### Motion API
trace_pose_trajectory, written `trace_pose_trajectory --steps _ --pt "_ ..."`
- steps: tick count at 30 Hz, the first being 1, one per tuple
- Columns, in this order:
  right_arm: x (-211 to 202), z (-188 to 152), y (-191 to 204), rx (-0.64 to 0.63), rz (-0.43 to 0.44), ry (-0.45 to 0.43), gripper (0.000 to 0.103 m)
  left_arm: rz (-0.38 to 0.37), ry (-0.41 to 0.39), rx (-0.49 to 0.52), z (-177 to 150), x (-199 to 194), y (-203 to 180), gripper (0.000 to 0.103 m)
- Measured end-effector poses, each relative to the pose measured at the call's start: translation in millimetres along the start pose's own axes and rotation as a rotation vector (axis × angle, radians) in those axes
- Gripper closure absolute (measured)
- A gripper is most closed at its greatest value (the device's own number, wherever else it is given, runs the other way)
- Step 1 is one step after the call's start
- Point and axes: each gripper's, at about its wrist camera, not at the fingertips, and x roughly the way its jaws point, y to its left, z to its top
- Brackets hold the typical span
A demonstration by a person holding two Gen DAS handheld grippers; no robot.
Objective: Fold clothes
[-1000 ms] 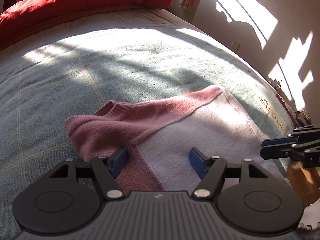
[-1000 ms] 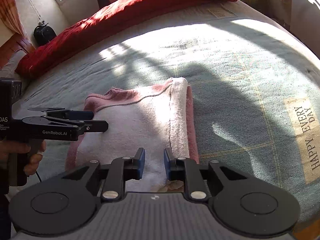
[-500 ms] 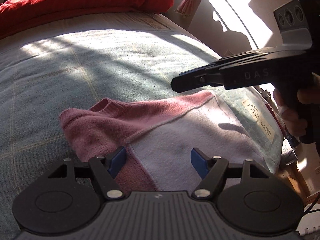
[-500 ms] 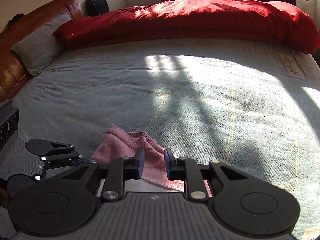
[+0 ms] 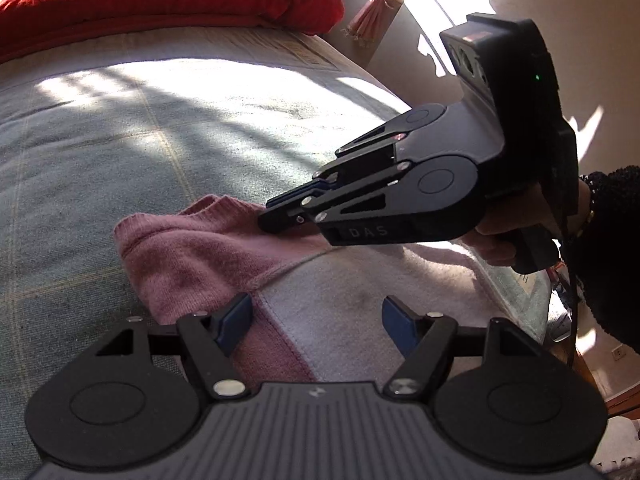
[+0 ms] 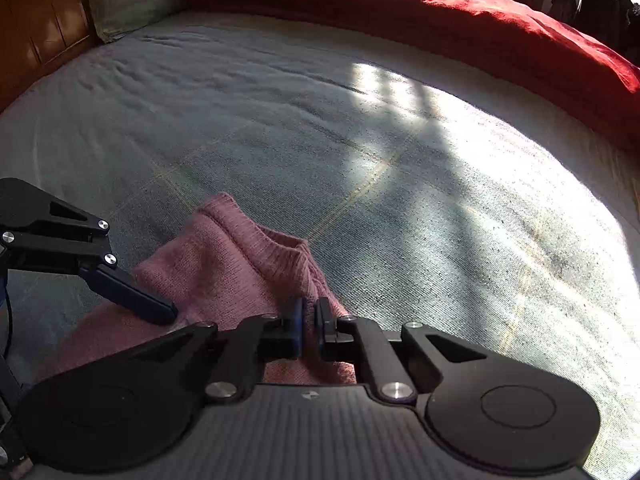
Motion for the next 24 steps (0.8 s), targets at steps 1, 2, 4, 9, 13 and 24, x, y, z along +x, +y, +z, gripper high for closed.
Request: trace_pose_trajectory --steps 1,2,4,9,13,24 --pt "-2 2 -2 0.013 0.000 -0.019 0.096 0.003 -0.001 -0.001 0 0 0 0.030" --pt "-2 4 -4 0.023 -0.003 -0.028 0.096 0.005 -0.002 -0.004 0 -1 -1 0.030" --pt "3 6 -5 0.031 -0.015 -0.027 0.096 0.008 -0.008 -0.014 1 -4 -2 0.030" --pt "5 4 -11 0.083 -0.030 -0.024 0.095 0.015 -0.026 -0.057 5 -9 4 0.030" --pt "-23 3 -12 0.108 -0.083 -0.047 0.088 -0.008 -0.022 -0.106 14 2 18 0.030" --pt "-105 -61 -21 0.367 -0.035 -0.079 0.088 0.021 0.010 -0.010 4 -29 -21 0.031"
